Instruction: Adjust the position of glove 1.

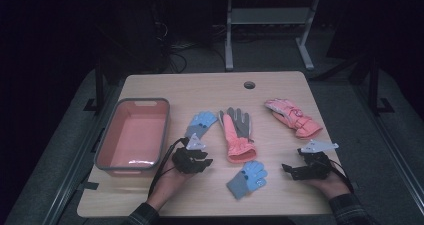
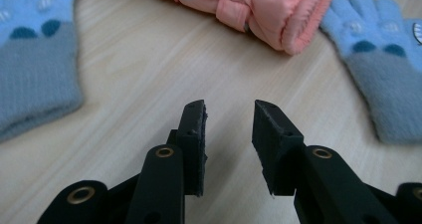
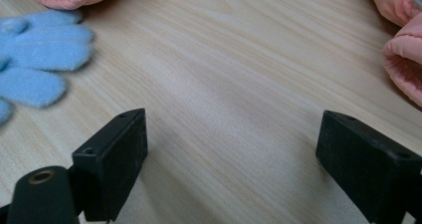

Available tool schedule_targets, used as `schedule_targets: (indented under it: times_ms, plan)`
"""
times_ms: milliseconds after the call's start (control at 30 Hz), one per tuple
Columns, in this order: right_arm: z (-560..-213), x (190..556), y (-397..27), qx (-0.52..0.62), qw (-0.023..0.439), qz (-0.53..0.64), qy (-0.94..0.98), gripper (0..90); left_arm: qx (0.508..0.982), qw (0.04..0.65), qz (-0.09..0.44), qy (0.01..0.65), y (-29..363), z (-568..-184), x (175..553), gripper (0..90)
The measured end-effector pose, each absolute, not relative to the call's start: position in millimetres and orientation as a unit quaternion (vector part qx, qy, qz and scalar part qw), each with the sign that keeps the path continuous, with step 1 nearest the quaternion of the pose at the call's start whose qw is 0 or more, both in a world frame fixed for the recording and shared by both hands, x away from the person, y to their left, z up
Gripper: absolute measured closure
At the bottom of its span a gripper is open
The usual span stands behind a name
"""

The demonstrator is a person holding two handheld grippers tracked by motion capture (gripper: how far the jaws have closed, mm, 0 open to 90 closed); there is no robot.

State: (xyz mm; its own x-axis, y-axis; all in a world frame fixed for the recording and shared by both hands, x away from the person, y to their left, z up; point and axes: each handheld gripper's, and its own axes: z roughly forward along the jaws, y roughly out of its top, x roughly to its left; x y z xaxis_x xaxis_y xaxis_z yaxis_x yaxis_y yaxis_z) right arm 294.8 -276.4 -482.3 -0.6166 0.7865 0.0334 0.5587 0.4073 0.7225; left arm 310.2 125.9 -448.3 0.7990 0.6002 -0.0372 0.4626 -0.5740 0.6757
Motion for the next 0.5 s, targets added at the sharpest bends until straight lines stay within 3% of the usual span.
schedule_targets:
  times_ms: [500]
  plan:
    - [-482, 295, -276, 0.408, 0.158, 0.360, 0.824, 12.2, 0.865, 0.337, 0.149, 0.341, 114, -431, 348, 57.9]
